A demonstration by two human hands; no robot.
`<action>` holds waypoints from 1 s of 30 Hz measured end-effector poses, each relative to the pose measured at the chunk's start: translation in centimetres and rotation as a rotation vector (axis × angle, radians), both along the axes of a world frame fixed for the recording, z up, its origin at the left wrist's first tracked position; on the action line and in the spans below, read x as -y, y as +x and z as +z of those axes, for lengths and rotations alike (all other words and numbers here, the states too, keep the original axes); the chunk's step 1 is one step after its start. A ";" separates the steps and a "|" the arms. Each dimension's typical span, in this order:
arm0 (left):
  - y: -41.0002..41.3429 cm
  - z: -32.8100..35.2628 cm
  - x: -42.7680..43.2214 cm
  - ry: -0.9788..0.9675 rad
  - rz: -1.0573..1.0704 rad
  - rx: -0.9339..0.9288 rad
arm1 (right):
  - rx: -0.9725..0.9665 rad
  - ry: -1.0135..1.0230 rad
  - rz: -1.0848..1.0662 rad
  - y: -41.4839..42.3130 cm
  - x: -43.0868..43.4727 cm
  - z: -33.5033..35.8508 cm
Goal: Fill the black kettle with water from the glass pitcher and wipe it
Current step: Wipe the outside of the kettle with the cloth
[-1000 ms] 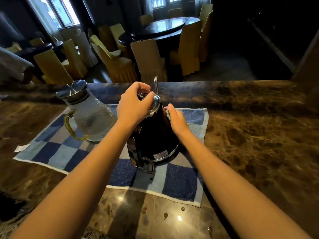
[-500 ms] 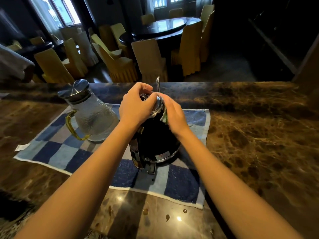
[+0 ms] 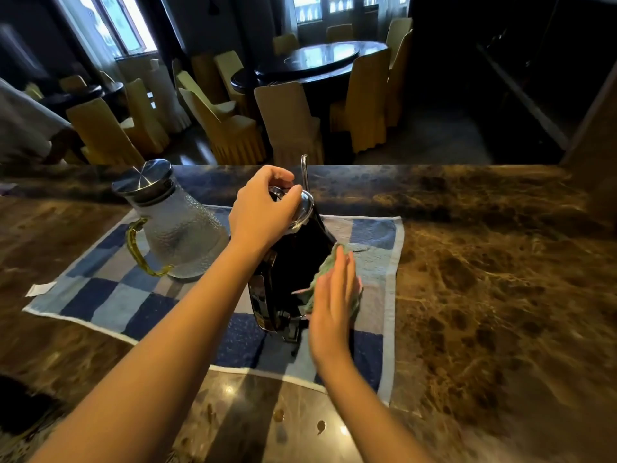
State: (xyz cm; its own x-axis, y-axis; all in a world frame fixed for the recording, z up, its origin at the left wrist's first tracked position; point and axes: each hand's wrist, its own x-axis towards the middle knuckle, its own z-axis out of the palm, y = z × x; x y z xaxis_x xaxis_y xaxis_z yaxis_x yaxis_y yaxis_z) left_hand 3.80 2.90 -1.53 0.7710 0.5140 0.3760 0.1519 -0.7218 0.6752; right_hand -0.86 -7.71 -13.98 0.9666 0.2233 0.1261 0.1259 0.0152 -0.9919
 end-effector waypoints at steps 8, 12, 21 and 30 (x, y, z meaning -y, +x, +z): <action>-0.2 0.2 0.2 -0.007 0.002 0.012 | 0.225 0.125 0.076 1.7 -0.7 3.4; -0.1 0.2 0.3 -0.011 0.004 0.005 | 0.129 -0.070 -0.117 3.1 -0.9 0.3; -0.2 0.2 0.3 -0.016 0.003 0.005 | 0.262 -0.339 0.099 -3.8 -0.1 -1.2; -0.2 0.0 0.1 -0.034 0.017 0.038 | 0.238 -0.136 0.067 6.4 -1.2 4.4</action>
